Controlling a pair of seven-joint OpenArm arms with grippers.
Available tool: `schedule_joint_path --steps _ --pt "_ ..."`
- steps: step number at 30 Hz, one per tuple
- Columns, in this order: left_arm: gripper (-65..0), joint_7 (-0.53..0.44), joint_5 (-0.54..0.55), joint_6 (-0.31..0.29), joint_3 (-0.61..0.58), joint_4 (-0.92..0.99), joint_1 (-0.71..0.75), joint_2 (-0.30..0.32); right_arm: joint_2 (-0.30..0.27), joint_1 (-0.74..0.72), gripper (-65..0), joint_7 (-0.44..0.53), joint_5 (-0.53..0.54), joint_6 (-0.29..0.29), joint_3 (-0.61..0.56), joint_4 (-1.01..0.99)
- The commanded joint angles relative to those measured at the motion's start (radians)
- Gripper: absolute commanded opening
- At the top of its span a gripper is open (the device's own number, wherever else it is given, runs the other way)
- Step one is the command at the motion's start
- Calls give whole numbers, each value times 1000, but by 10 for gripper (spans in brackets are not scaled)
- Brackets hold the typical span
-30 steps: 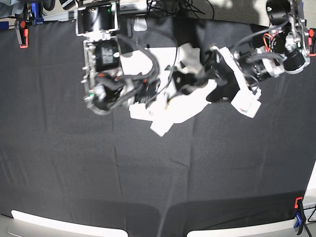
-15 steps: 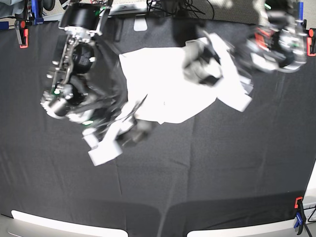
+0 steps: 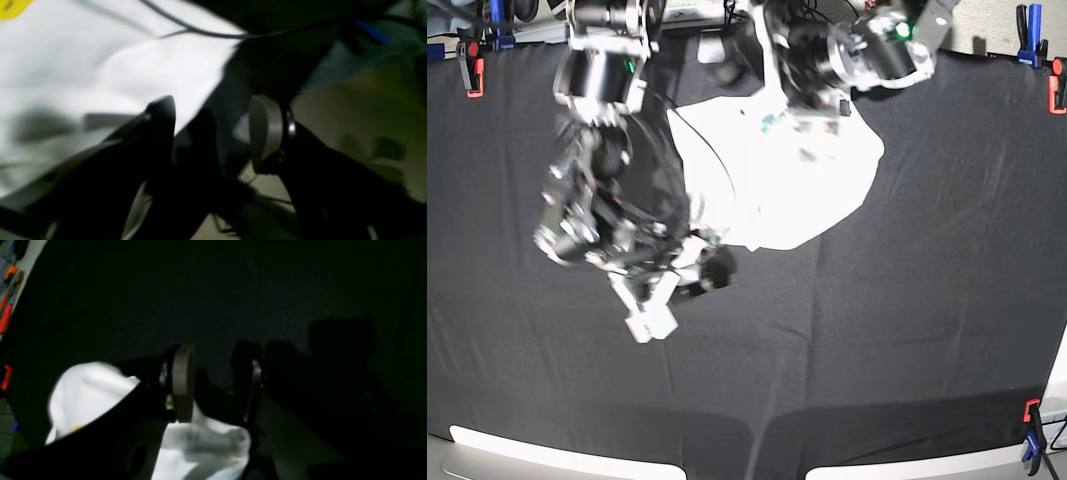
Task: Layout the t-shirt on the table in an organized manner, then fold the t-shirt properly
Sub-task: 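Fold the bundle over with both grippers toward the middle, then release the folded shirt and lift both grippers away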
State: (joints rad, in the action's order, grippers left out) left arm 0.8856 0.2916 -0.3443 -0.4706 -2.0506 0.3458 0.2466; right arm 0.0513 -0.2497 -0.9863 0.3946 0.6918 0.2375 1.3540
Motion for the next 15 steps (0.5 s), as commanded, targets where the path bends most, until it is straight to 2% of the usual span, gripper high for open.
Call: schedule_joint_path --steps 1,4,9,15 --pt "-332 -23 -18 2 0 -13 1 1 -1 -40 -440 26 19 6 -2 -16" --pt "-332 -12 -81 2 0 20 1 11 -1 -64 -440 17 15 6 -2 -98" --pt "-332 -12 -104 2 0 133 -2 40 -3 -51 -440 -53 -2 6 -3 -117" --pt "-332 -13 -312 18 0 179 -4 39 -25 19 -441 -34 2 6 -16 -117"
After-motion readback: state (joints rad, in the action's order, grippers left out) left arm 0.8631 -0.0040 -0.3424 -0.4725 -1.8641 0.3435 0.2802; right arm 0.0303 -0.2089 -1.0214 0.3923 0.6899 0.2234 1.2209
